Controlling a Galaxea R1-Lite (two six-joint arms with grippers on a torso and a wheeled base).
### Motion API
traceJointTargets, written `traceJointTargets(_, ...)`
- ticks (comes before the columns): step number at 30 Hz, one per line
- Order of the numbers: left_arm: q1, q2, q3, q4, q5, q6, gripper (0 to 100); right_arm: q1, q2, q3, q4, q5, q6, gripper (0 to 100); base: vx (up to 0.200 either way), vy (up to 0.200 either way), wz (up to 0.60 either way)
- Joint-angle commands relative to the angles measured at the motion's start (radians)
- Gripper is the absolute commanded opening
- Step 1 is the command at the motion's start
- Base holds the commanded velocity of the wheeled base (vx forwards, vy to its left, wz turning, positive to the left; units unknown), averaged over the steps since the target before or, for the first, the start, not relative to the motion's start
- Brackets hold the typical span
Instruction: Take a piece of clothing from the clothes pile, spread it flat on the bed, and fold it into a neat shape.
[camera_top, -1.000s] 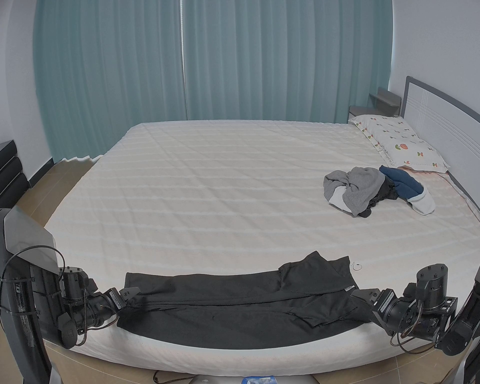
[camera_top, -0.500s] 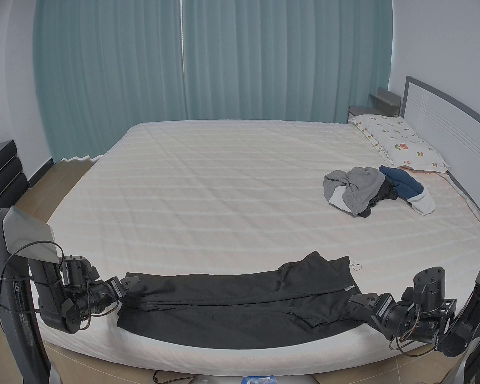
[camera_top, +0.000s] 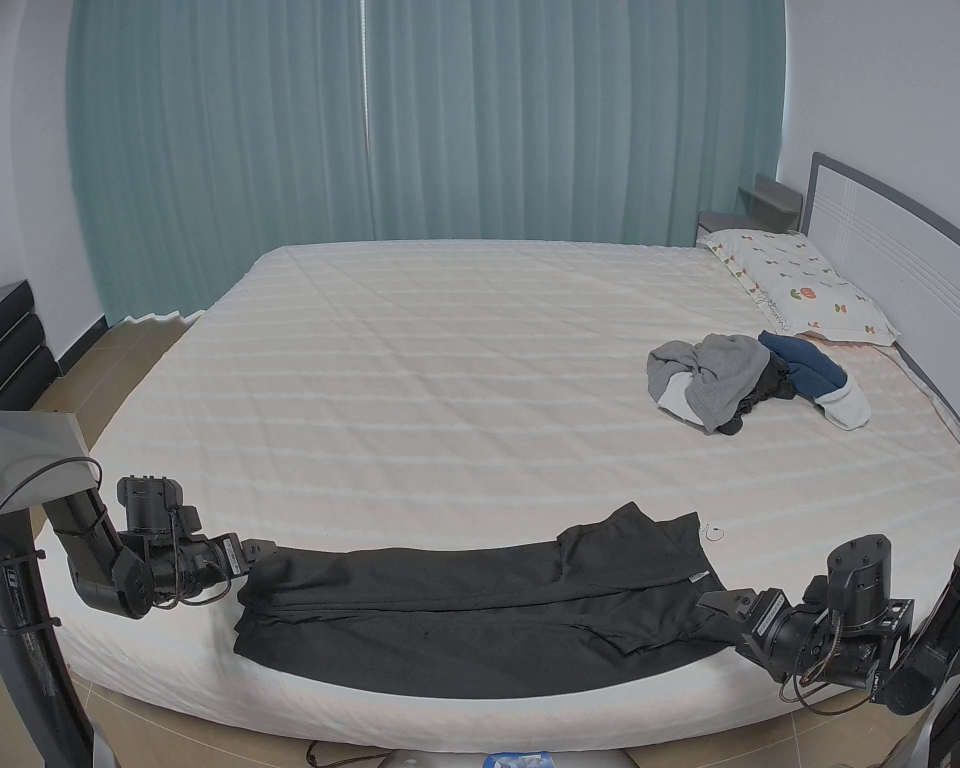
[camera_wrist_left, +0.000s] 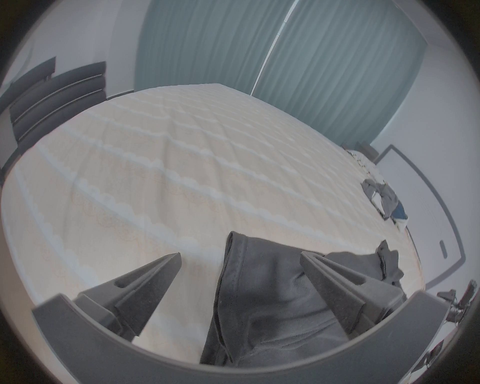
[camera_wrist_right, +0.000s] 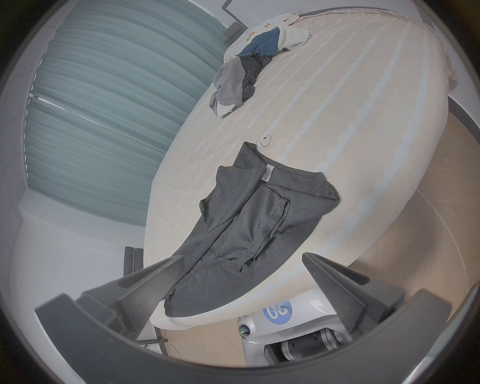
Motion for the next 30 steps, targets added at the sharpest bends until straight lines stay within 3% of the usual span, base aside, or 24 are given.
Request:
traceJointTargets(1, -0.028, -0.016, -0.008, 0.042, -0.003, 0.036, 100, 0.001, 0.004, 0.018, 0.0, 0.001, 0.0, 100, 0.0, 0.0, 0.0)
traceJointTargets(12, -0.063, 0.047, 0.009, 0.047, 0.017, 0.118, 100, 0.003, 0.001, 0.018, 0.002, 0.002, 0.001, 100, 0.0, 0.0, 0.0)
traceJointTargets(30, -0.105, 0.059, 0.031, 0.036, 0.033, 0.124, 100, 0.001, -0.002, 0.018, 0.0, 0.005, 0.001, 100, 0.0, 0.0, 0.0)
